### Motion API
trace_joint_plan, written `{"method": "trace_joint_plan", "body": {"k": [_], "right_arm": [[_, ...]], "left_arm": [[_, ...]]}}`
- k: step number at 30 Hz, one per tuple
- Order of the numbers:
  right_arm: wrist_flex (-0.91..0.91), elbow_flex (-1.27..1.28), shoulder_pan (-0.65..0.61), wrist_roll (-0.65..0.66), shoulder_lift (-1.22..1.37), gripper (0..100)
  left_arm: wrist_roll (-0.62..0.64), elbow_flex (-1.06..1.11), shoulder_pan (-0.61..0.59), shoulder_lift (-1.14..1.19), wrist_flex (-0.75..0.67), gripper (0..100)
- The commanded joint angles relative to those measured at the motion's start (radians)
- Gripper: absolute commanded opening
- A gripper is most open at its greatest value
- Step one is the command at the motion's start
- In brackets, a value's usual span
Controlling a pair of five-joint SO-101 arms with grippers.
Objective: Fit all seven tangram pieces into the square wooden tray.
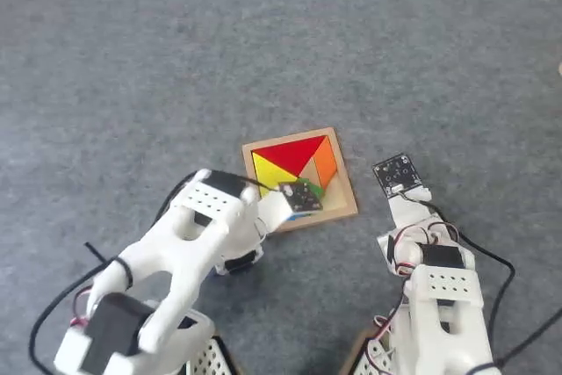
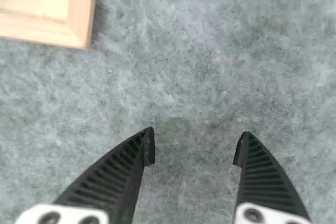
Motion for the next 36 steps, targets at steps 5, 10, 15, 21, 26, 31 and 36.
{"method": "trace_joint_plan", "body": {"k": [5, 10, 15, 21, 26, 31, 36], "right_arm": [[-0.012, -0.011, -0.002, -0.002, -0.027, 25.3], [-0.01, -0.011, -0.002, -0.005, -0.027, 25.3], [-0.012, -0.011, -0.002, -0.006, -0.027, 25.3], [-0.012, -0.011, -0.002, -0.008, -0.027, 25.3], [-0.012, -0.011, -0.002, -0.006, -0.027, 25.3], [-0.012, -0.011, -0.002, -0.003, -0.027, 25.3], [-0.012, -0.011, -0.002, -0.003, -0.027, 25.3]], "left_arm": [[0.025, -0.285, 0.003, -0.083, 0.152, 1], [0.124, -0.418, 0.006, 0.026, 0.077, 1], [0.218, -0.561, 0.006, 0.221, -0.043, 1], [0.293, -0.802, 0.066, 0.506, -0.066, 1], [0.361, -0.998, 0.133, 0.66, -0.003, 1], [0.419, -1.121, 0.17, 0.752, 0.048, 1], [0.442, -1.138, 0.19, 0.801, 0.048, 2]]}}
